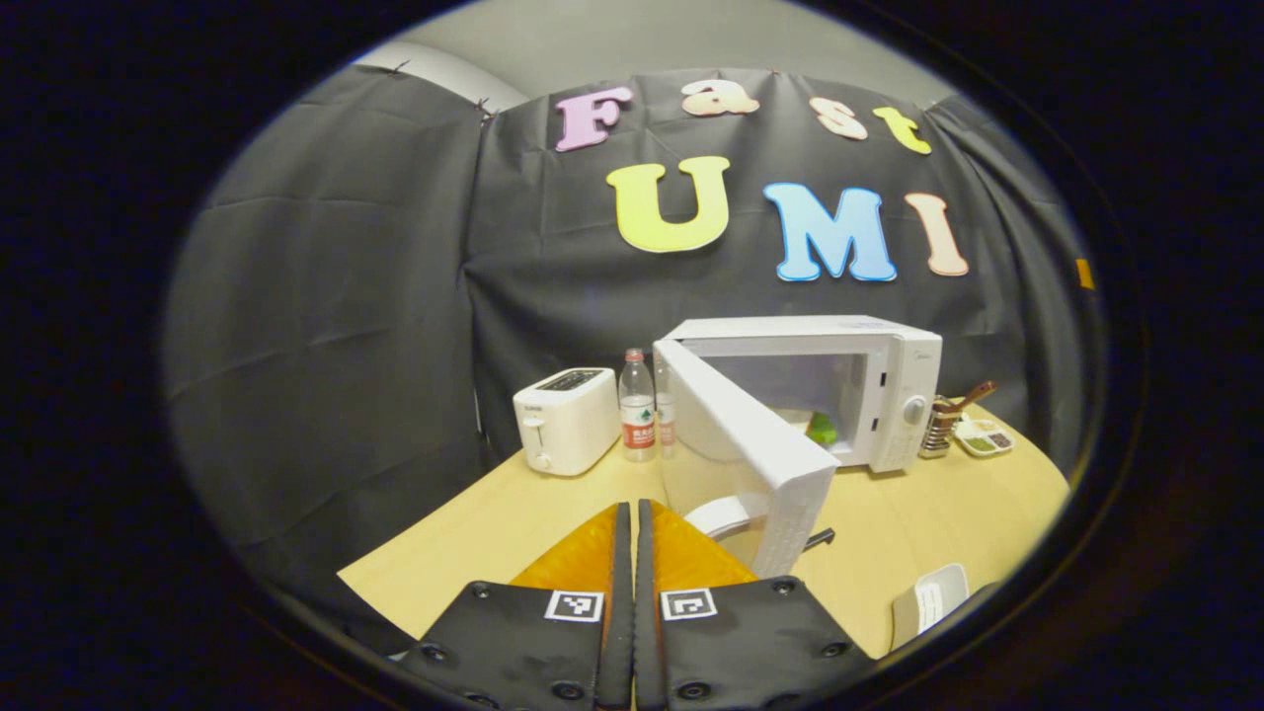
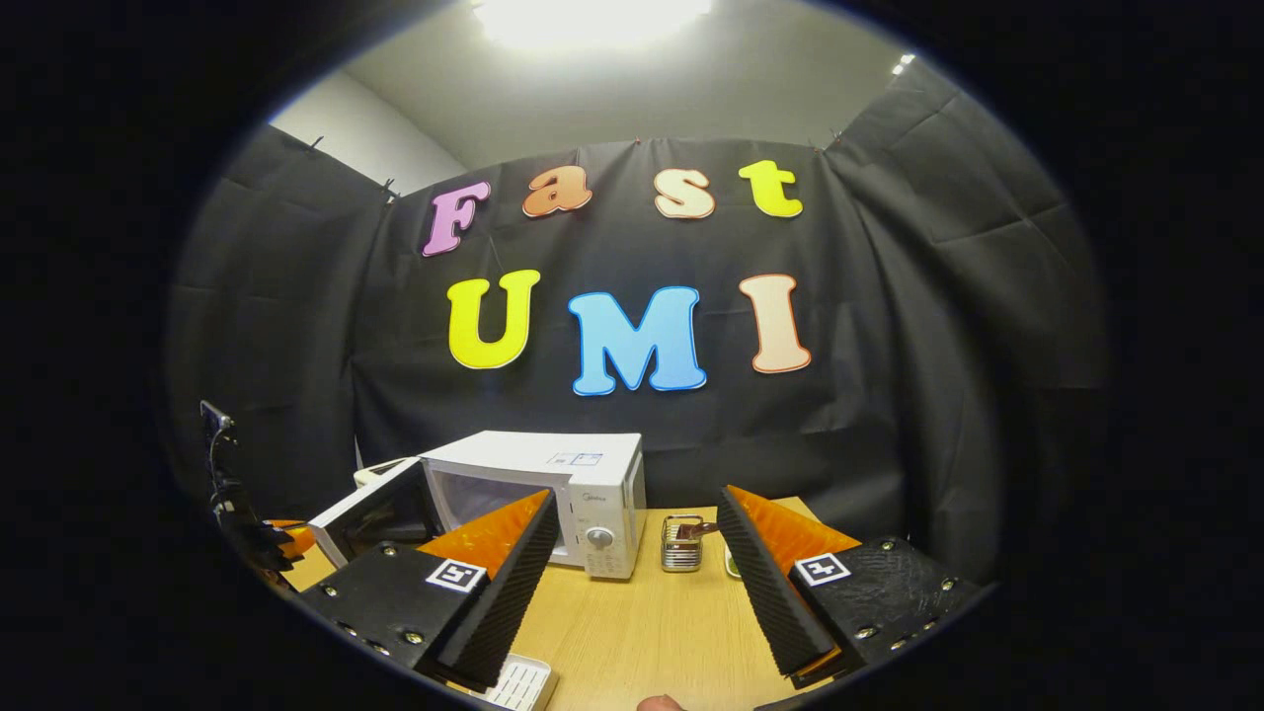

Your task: Open the microwave oven with the left hand, put the food in, and close the microwave oven.

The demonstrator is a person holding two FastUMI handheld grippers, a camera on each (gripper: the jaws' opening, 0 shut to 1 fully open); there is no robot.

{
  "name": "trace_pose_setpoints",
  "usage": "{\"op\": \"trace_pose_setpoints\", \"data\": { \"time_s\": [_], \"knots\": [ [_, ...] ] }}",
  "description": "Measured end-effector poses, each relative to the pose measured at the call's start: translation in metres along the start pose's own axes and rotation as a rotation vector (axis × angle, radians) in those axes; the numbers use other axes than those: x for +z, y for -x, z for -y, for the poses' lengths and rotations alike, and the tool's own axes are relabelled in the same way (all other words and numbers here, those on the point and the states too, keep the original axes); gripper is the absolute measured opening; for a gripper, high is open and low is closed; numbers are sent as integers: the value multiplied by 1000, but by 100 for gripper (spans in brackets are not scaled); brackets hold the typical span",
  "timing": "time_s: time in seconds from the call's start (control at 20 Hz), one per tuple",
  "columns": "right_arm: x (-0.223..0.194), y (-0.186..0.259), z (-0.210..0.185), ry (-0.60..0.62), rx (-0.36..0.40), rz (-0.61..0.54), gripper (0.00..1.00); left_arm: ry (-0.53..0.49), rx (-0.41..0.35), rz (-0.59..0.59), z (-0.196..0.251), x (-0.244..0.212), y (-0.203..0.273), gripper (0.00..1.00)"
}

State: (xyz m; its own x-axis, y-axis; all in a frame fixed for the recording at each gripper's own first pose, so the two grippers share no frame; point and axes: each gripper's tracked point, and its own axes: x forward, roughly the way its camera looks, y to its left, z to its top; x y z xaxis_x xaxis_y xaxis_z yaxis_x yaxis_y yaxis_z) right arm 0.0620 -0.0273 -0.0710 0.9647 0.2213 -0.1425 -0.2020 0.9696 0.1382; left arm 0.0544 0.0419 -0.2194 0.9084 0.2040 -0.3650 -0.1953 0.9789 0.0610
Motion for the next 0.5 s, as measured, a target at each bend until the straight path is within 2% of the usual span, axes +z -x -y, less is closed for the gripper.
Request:
{"op": "trace_pose_setpoints", "data": {
  "time_s": [0.5],
  "knots": [
    [3, 12, 10, 18, -46, 2, 98, -23, -131, 8, 68, 18, -23, 7]
  ]
}}
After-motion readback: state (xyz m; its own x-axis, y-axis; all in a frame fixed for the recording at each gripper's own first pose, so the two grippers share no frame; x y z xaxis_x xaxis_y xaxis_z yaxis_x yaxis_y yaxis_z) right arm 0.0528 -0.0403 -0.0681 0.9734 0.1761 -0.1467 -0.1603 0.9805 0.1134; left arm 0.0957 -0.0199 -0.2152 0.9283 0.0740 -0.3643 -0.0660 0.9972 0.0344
